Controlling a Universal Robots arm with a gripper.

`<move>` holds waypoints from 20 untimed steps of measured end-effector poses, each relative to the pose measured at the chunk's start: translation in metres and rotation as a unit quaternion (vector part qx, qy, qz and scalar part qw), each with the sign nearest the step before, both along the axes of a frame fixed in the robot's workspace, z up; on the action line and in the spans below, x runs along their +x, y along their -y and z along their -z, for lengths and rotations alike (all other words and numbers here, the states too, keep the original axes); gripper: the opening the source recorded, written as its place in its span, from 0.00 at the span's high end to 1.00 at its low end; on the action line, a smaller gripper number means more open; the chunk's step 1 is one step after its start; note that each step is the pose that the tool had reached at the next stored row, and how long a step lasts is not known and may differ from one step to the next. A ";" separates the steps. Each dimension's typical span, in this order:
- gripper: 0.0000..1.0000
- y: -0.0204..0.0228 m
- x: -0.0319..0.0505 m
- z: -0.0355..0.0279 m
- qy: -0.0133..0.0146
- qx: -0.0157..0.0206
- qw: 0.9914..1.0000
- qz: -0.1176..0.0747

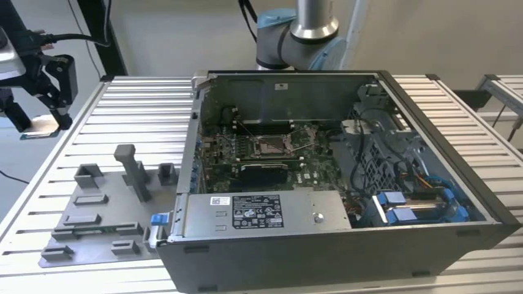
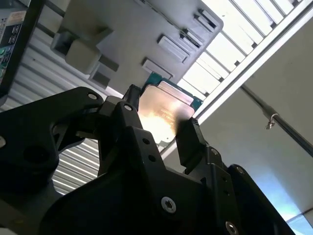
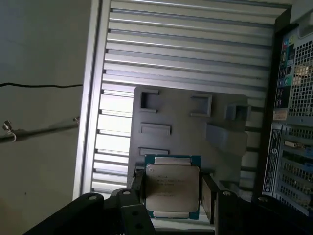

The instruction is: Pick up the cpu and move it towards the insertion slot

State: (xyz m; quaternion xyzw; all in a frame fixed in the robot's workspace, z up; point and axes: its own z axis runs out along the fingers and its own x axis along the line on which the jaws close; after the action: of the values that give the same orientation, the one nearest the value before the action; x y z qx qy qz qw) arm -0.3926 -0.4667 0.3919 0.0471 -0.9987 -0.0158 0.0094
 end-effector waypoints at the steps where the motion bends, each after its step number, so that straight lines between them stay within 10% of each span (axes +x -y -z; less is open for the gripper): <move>1: 1.00 0.0000 0.0014 0.0000 0.000 0.000 1.000 0.000; 20: 1.00 0.0000 0.0464 0.0000 -0.001 0.000 1.000 0.000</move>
State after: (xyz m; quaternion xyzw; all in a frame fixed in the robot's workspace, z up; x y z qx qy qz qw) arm -0.3462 -0.4667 0.3919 0.0470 -0.9987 -0.0158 0.0102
